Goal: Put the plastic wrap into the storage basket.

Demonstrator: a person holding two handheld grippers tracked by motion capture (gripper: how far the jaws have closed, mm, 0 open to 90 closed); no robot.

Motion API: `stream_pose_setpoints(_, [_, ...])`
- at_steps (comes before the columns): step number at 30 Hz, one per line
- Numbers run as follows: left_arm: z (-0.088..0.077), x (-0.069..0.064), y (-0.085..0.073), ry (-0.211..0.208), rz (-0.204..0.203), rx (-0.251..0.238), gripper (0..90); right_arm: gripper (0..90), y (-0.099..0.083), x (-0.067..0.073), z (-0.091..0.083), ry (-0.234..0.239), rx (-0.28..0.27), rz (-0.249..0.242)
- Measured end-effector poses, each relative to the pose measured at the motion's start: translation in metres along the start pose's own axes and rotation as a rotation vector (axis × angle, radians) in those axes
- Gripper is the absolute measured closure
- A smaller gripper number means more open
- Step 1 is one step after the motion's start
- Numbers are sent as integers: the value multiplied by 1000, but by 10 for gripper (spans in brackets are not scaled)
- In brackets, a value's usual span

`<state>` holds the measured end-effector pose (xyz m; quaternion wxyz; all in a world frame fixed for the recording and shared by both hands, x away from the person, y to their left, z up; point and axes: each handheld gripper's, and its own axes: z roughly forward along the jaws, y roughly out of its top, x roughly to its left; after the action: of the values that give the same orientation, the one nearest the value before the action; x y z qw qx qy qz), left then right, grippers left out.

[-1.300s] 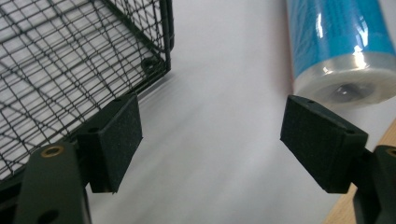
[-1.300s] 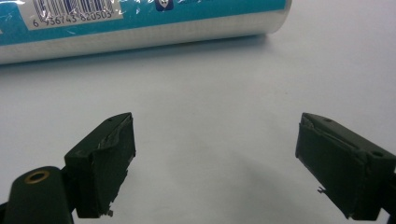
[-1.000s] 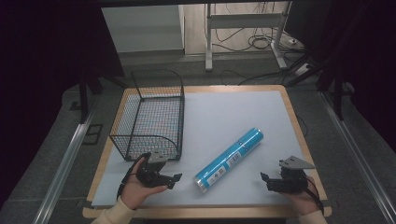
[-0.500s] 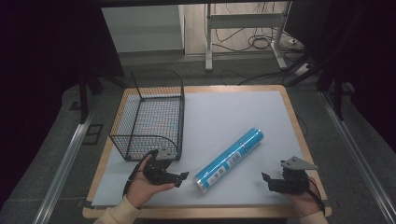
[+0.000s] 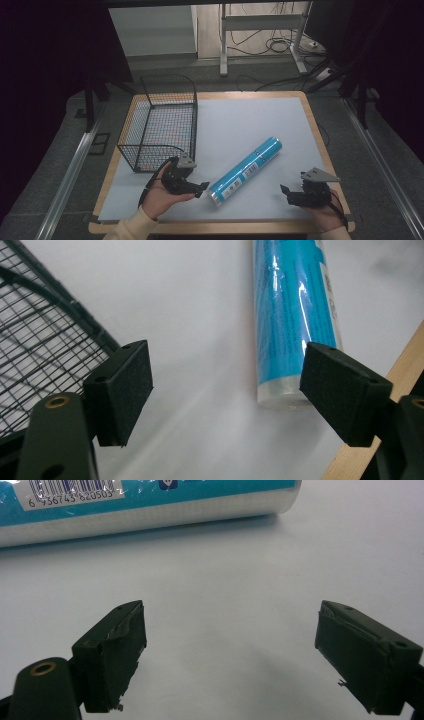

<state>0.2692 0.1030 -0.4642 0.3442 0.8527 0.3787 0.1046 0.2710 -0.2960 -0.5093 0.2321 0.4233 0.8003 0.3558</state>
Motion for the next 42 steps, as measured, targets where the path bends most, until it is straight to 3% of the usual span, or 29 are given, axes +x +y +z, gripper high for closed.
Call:
stream_pose_setpoints(30, [21, -9, 30, -17, 42, 50, 196, 138, -1, -1, 0, 0, 6, 6])
stream_pose_setpoints(42, [34, -22, 46, -22, 76, 67, 192, 140, 0, 3, 1, 11, 6, -3])
